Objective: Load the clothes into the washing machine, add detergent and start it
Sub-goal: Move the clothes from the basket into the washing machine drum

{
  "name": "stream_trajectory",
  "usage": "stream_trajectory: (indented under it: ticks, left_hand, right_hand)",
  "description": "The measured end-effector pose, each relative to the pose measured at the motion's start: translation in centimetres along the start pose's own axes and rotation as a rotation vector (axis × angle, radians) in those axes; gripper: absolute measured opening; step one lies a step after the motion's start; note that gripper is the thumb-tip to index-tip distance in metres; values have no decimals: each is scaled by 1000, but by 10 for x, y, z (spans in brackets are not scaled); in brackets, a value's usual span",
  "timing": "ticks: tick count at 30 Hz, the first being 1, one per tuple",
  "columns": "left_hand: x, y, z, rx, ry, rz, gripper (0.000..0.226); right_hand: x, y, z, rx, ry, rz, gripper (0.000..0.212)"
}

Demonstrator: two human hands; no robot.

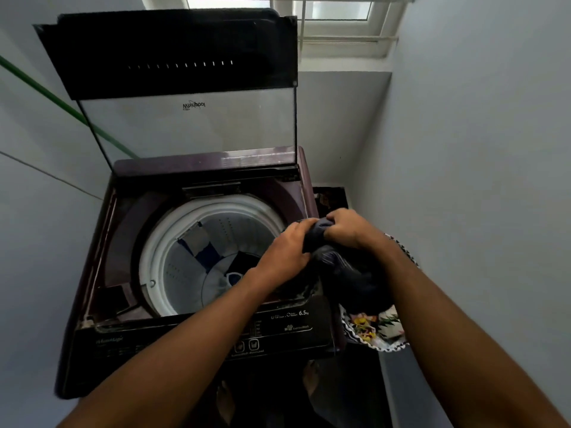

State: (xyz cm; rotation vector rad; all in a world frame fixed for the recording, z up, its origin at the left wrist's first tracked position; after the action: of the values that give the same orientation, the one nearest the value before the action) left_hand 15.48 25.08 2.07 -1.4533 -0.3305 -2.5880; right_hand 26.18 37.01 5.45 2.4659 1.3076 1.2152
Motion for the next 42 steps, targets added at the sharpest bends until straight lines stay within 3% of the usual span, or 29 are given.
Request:
stream_trajectory:
  ticks: [3, 7, 10, 21, 35, 39, 42]
  left_hand:
    - [26, -1, -9, 105, 69, 136, 55]
    - [61, 6, -39, 190, 95, 277, 54]
    - [84, 17, -66, 248, 79, 375, 49]
    - [126, 58, -140, 416, 138, 584, 44]
    - [94, 53, -201, 434, 136, 289, 61]
    - [79, 54, -208, 434, 67, 120, 63]
    - [73, 57, -211, 392, 71, 81, 58]
  right_hand:
    - [3, -2, -42, 41, -70, -4, 26]
    - [-15, -16, -79, 61, -220, 22, 7]
    - [-35, -28, -101, 100, -263, 24, 18]
    - [-109, -64, -180, 295, -296, 71, 15]
    - [-174, -111, -154, 119, -335, 49, 25]
    - [-191, -120, -136, 67, -174, 0, 42]
    - [-200, -119, -123, 43, -161, 52, 34]
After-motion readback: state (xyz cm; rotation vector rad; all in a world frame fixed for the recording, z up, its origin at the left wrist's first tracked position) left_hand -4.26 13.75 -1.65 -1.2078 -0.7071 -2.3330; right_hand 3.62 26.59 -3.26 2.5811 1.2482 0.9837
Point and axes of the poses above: each hand's wrist, its own y-axis away from the middle knuckle, its own x-axis out of the back of the hand, z = x × y, the point moved 3 cm from there along -y, towards the middle knuckle, and after that the axes turned 13 degrees about -y, right-handed, at the moved point
